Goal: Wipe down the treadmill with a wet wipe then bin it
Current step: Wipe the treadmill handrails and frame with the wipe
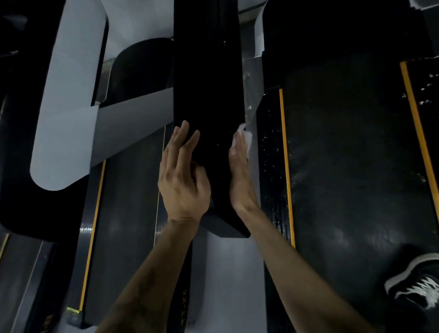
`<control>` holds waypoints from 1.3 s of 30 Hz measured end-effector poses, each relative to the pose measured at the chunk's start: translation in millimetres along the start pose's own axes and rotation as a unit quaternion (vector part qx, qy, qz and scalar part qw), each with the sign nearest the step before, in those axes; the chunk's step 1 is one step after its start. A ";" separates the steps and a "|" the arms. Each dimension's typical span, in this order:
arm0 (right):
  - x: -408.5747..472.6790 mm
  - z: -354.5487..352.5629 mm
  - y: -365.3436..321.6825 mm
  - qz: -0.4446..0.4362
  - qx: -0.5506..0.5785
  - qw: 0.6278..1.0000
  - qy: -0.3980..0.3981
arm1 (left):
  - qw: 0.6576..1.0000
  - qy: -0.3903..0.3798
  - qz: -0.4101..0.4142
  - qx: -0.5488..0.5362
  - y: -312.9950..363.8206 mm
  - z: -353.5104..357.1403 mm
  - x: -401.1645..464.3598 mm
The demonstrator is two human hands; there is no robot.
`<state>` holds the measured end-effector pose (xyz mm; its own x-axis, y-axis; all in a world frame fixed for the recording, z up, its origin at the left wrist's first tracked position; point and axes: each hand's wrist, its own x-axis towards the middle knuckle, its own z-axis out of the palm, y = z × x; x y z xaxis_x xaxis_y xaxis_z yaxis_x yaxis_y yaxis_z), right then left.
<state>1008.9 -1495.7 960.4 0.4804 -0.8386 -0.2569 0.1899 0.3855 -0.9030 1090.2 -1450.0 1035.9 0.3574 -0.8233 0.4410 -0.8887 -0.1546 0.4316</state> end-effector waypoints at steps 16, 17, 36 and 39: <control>-1.8 4.2 -16.0 -0.019 -0.023 0.999 -0.022 | 1.000 0.002 0.002 0.002 -1.1 -0.2 -0.8; -7.2 3.8 -15.6 -0.040 -0.025 0.998 -0.038 | 1.000 0.002 0.002 0.002 -1.4 -0.1 -1.4; -40.8 -4.5 0.4 -0.124 -0.069 0.986 -0.093 | 1.000 0.007 -0.001 -0.010 -4.4 1.0 -1.9; -41.6 -0.9 -4.5 -0.116 -0.053 0.988 -0.089 | 1.000 0.008 -0.008 -0.011 -2.4 0.7 -2.2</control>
<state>987.2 -1462.9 974.9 0.5785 -0.8155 0.0177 0.2266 0.1398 -0.9639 1091.4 -1448.2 1033.3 0.3759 -0.8120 0.4465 -0.8762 -0.1547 0.4564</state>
